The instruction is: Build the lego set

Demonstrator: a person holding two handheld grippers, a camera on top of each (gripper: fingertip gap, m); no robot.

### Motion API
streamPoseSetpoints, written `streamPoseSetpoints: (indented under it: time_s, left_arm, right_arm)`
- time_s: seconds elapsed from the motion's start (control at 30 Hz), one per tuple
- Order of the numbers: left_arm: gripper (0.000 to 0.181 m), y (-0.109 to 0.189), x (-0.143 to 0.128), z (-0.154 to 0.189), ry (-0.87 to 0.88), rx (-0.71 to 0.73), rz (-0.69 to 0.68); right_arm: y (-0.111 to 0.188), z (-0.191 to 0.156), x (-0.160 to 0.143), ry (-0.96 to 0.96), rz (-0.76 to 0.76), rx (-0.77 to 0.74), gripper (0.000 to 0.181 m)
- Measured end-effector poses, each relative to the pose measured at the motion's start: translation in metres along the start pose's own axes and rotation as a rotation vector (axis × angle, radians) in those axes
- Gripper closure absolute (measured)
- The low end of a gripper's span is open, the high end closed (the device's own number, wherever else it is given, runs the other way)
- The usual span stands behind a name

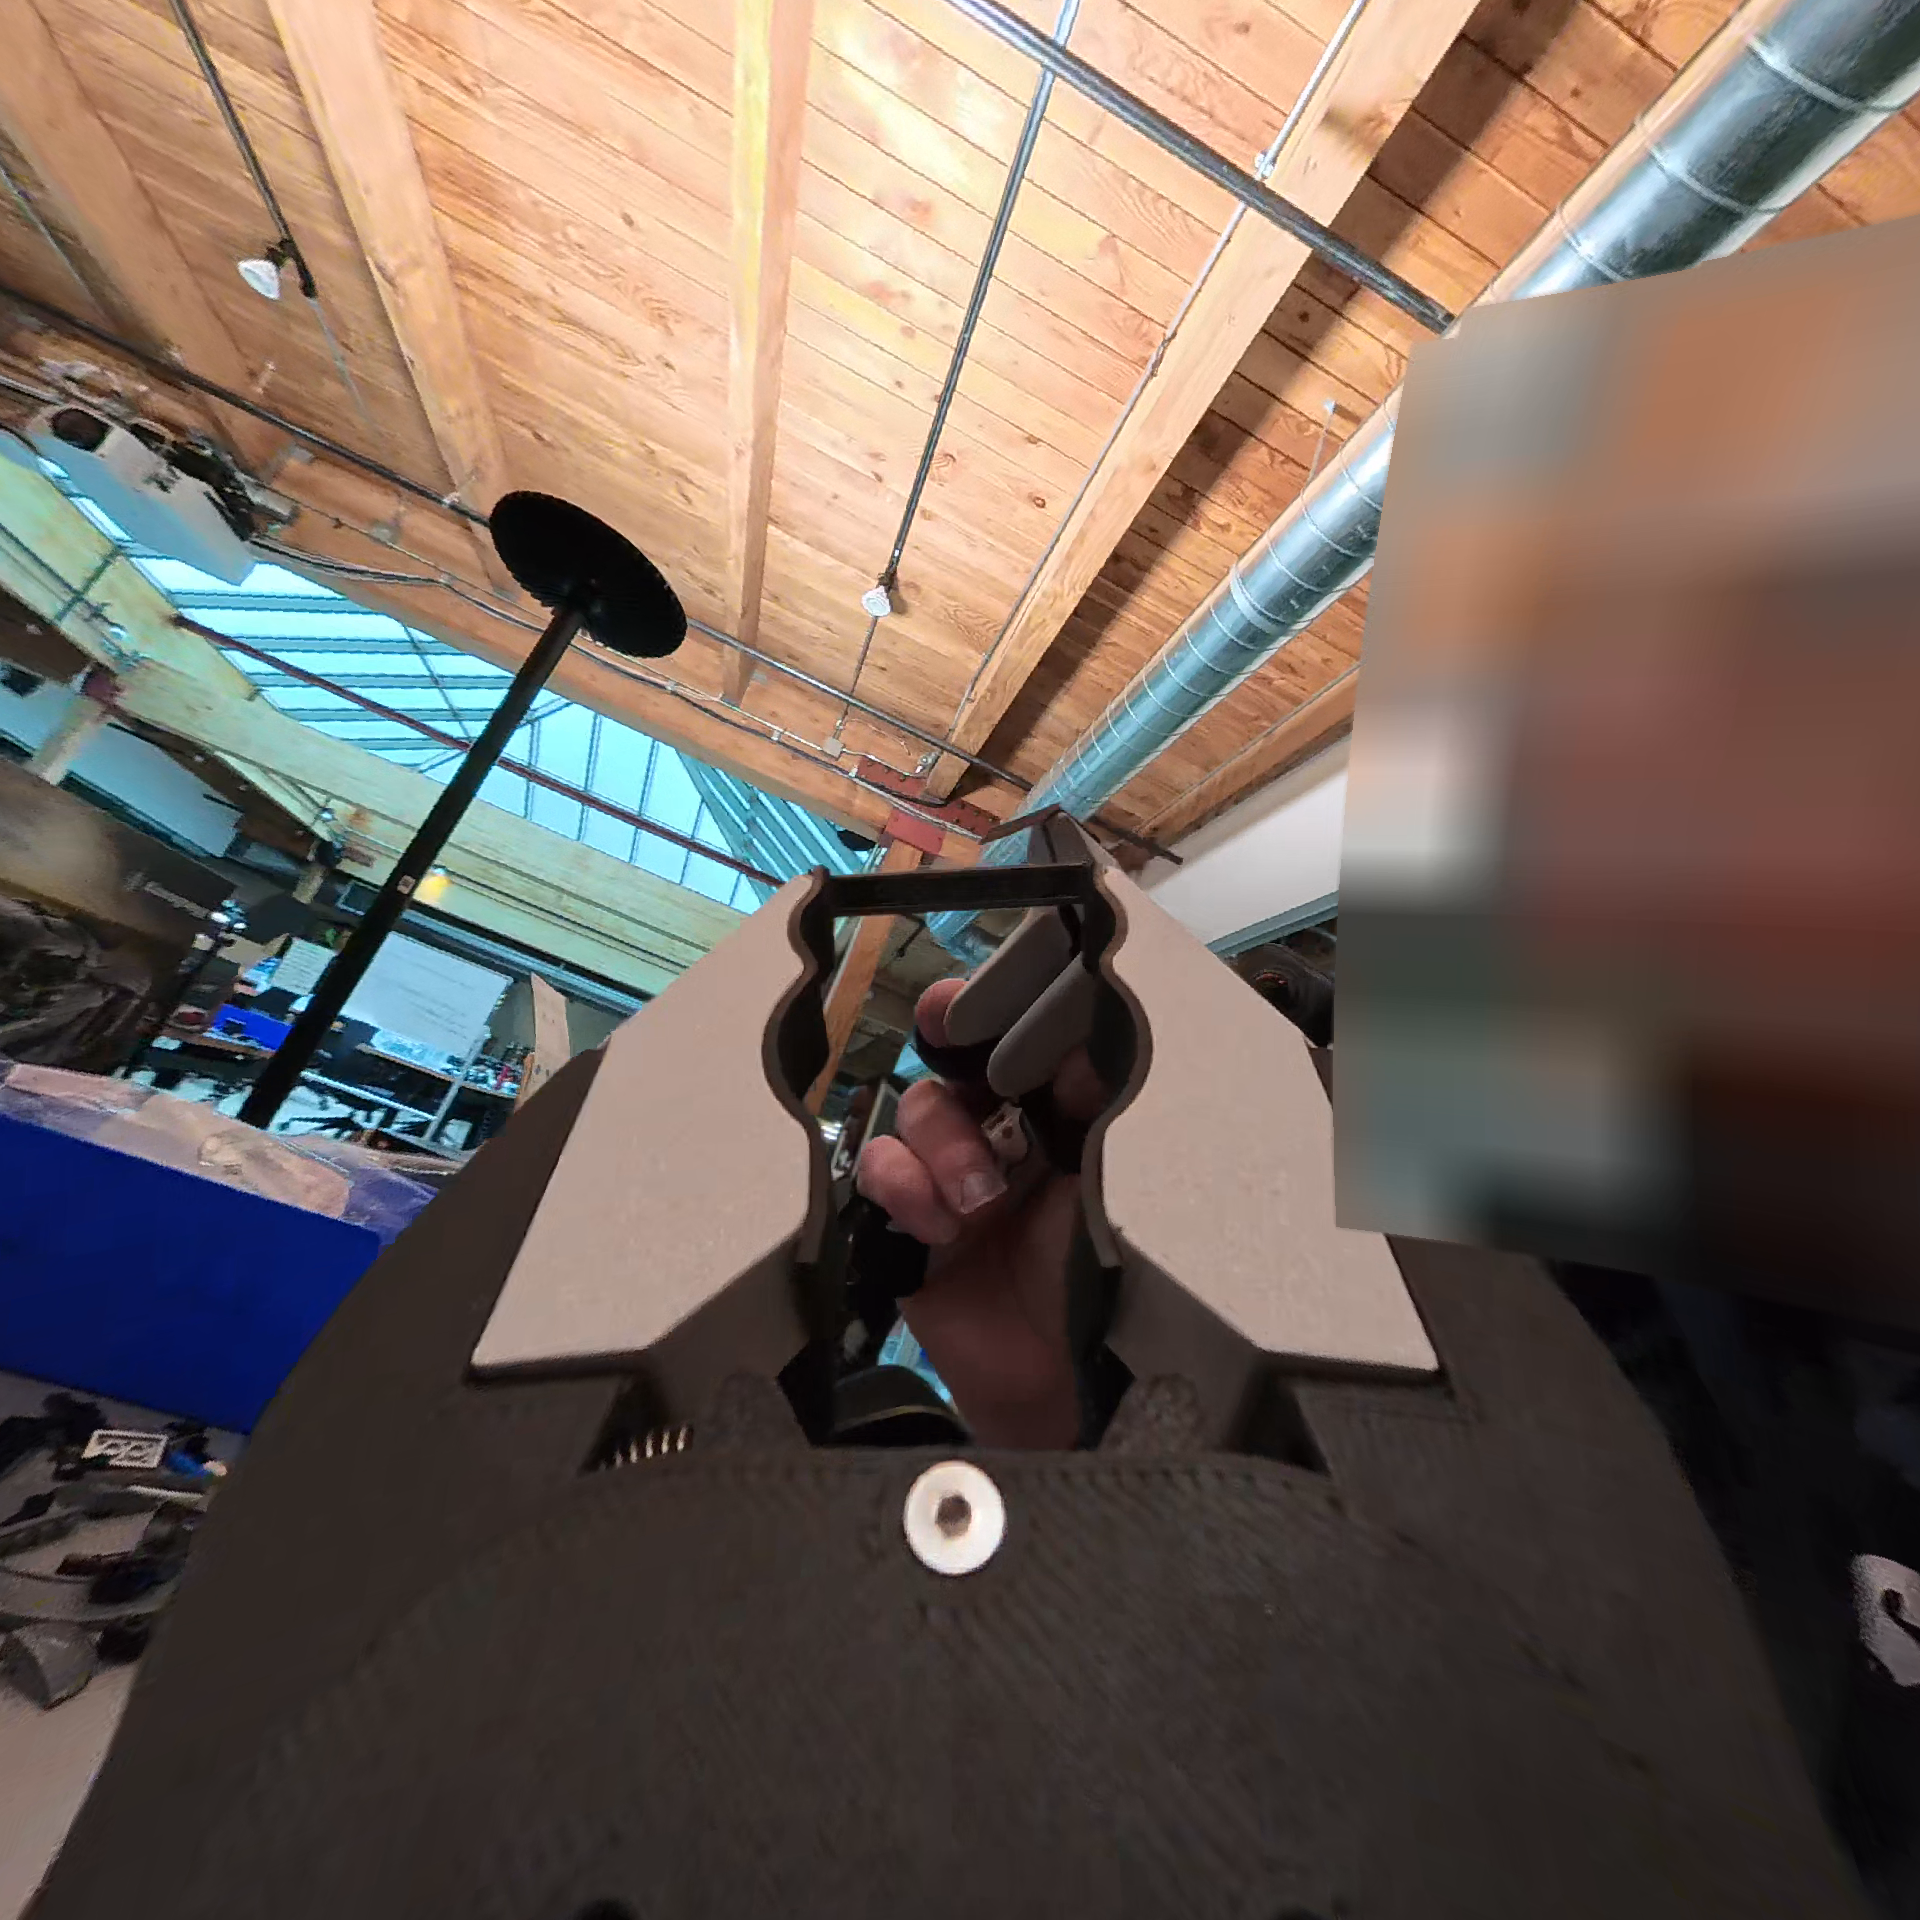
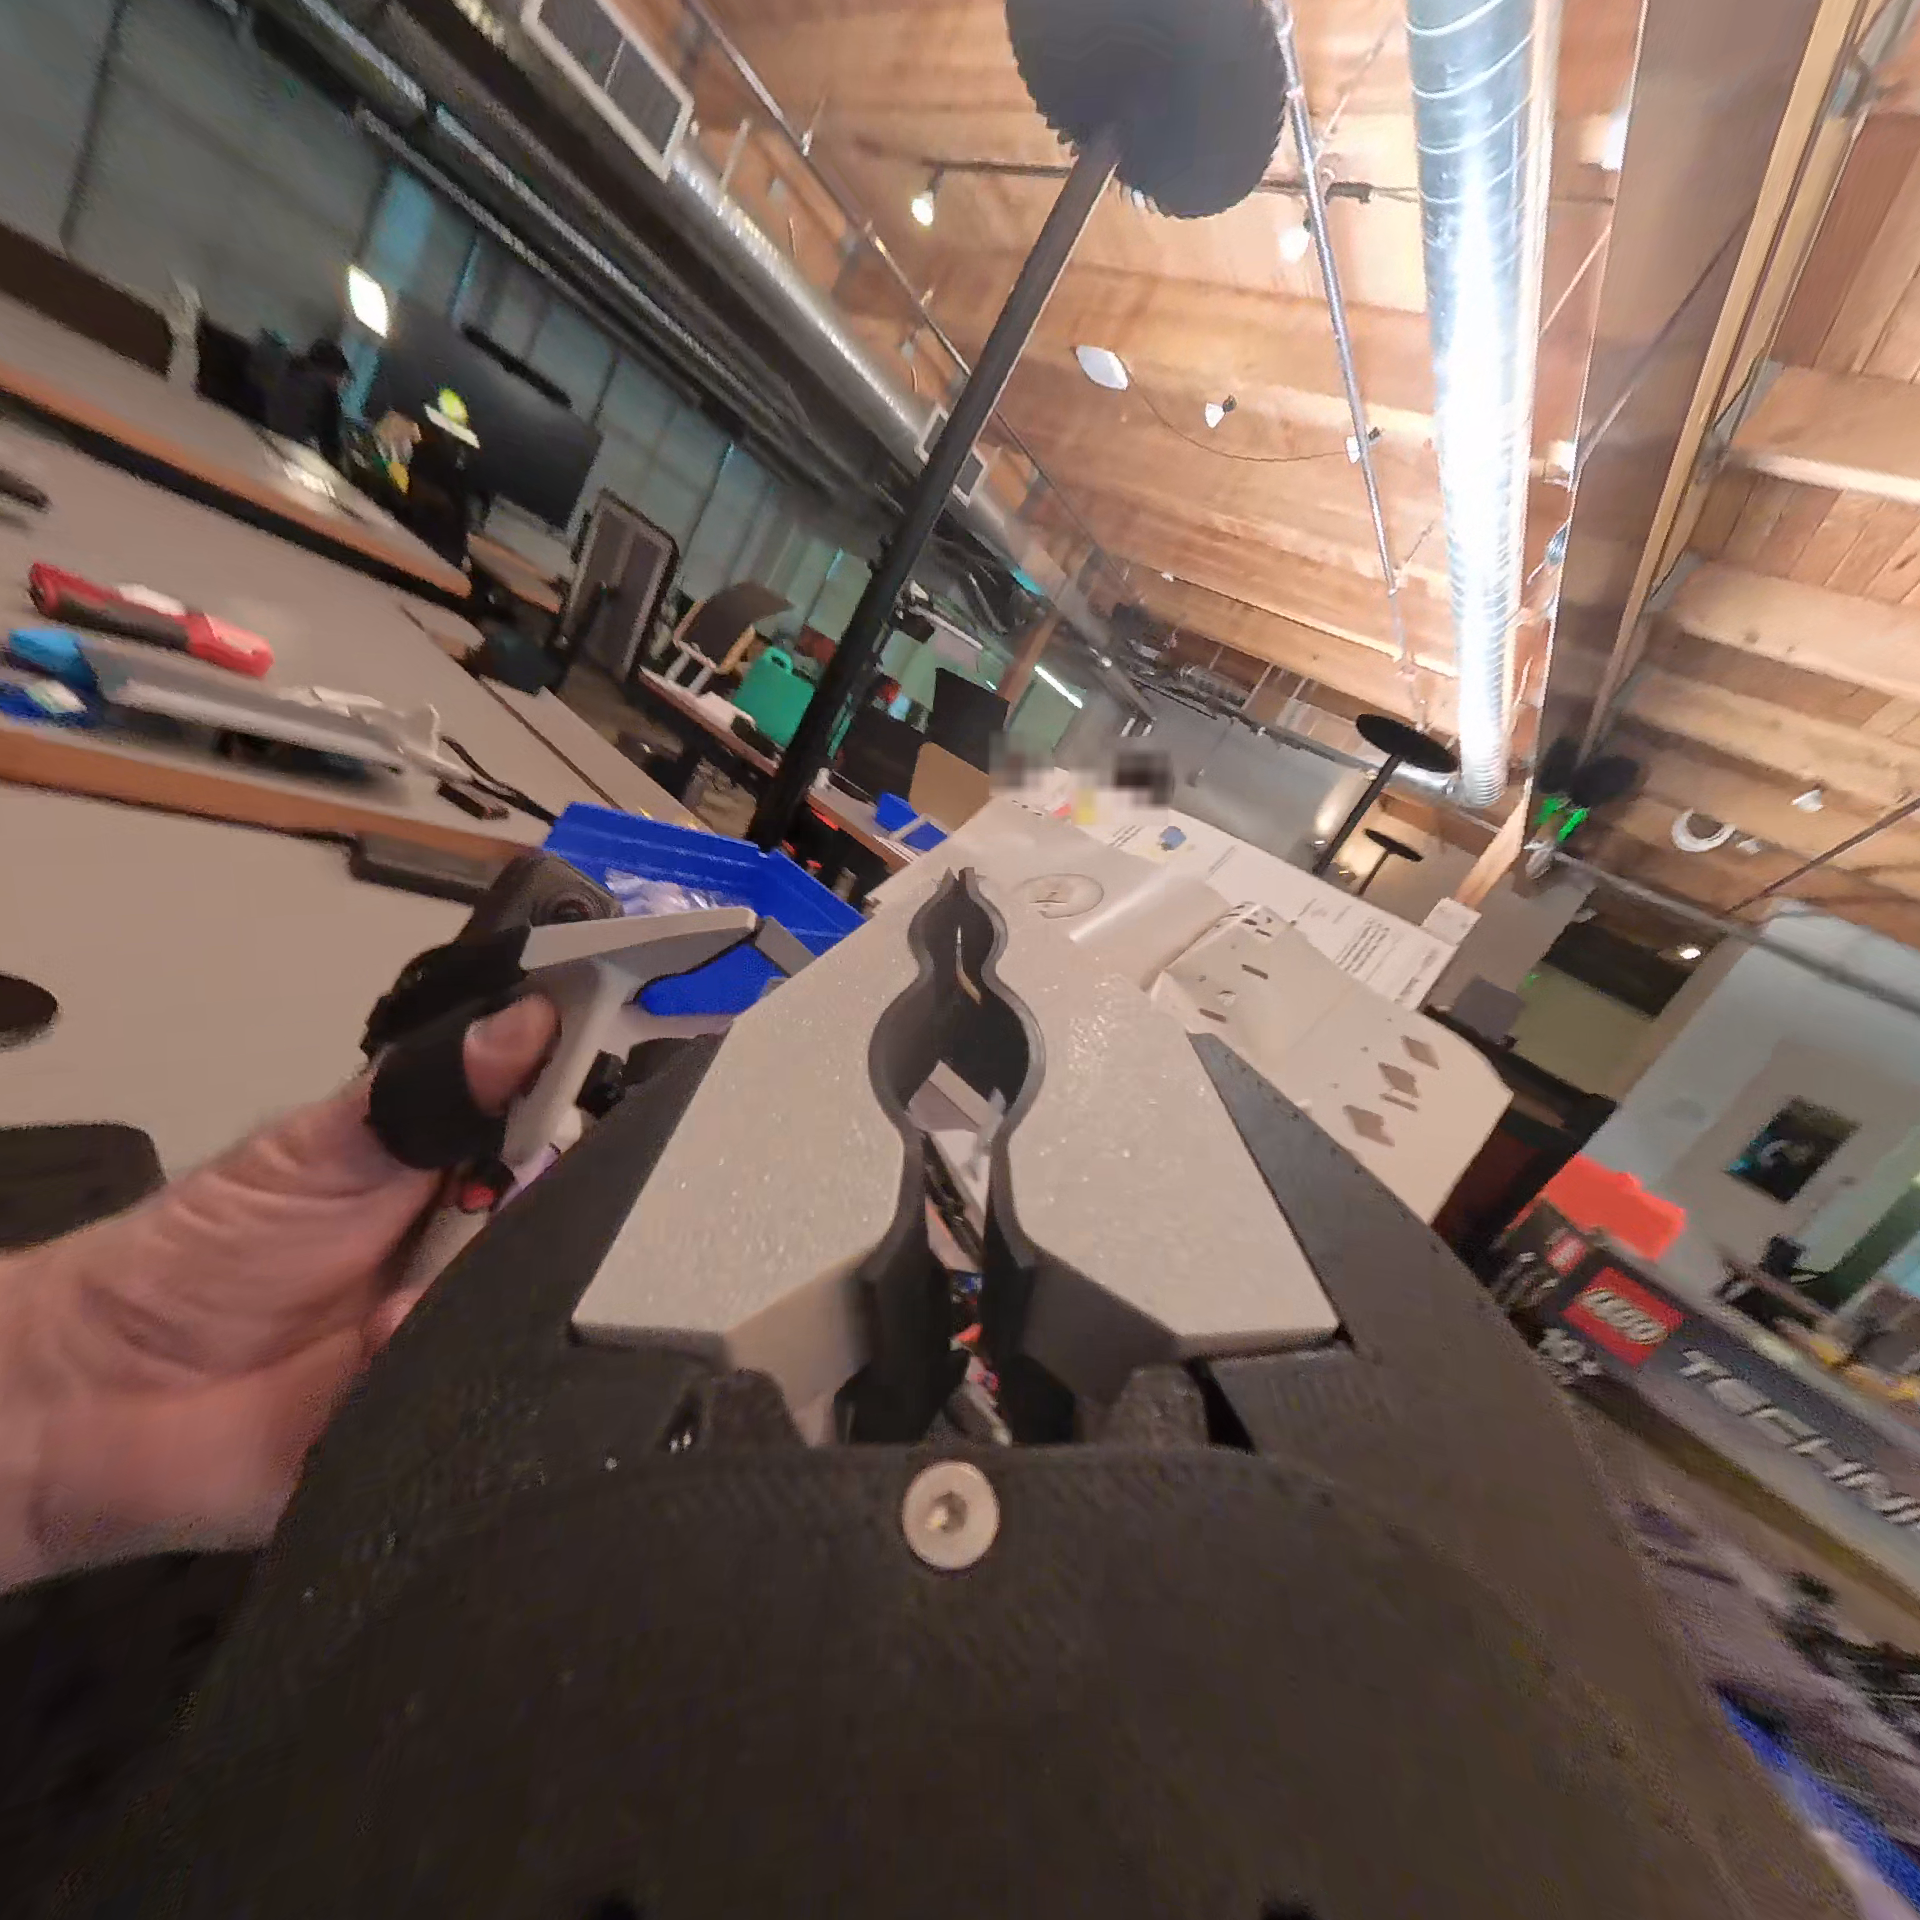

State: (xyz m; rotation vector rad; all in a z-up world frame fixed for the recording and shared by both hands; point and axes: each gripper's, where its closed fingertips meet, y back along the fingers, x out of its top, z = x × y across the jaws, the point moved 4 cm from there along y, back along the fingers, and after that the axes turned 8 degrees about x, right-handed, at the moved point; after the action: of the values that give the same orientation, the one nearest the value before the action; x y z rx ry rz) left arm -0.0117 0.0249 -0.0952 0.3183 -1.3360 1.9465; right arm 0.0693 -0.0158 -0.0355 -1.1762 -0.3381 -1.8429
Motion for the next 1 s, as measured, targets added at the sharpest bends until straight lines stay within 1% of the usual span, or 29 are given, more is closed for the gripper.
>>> streamPoseSetpoints:
  time_s: [0.03,0.1,0.2,0.3,0.4,0.47,0.57,0.77,0.87,0.93,1.0]
  left_arm:
    - [0.132,-0.001,0.000,0.000,-0.020,0.007,-0.002]
    - [0.136,-0.002,-0.001,-0.004,-0.083,0.053,-0.004]
    - [0.136,-0.006,0.001,-0.003,-0.166,0.095,-0.005]
    - [0.136,-0.008,0.006,0.003,-0.221,0.101,0.012]
    - [0.136,-0.012,0.006,0.004,-0.215,0.088,0.031]
    - [0.135,-0.013,0.007,0.005,-0.187,0.064,0.050]
    - [0.135,-0.014,0.009,0.005,-0.150,0.033,0.078]
    - [0.135,-0.012,0.011,0.003,-0.130,0.025,0.095]
    - [0.135,-0.010,0.013,0.001,-0.130,0.032,0.104]
    - [0.136,-0.010,0.013,0.003,-0.165,0.047,0.099]
    - [0.135,-0.012,0.012,0.005,-0.215,0.067,0.080]
  right_arm:
    - [0.000,0.002,-0.004,-0.027,0.020,-0.008,0.181]
    - [-0.003,0.005,-0.015,-0.062,0.034,-0.024,0.181]
    - [-0.007,0.005,-0.028,-0.140,0.072,-0.027,0.181]
    - [-0.011,0.003,-0.029,-0.125,0.102,-0.044,0.181]
    - [-0.017,-0.001,-0.027,-0.099,0.121,-0.064,0.181]
    - [-0.021,-0.005,-0.025,-0.049,0.118,-0.085,0.181]
    - [-0.022,-0.011,-0.019,0.061,0.106,-0.135,0.181]
    - [-0.024,-0.016,-0.018,0.166,0.067,-0.188,0.181]
    - [-0.021,-0.011,-0.017,0.150,0.074,-0.204,0.181]
    - [-0.020,-0.010,-0.018,0.138,0.075,-0.204,0.181]
    - [-0.019,-0.009,-0.018,0.071,0.106,-0.184,0.181]
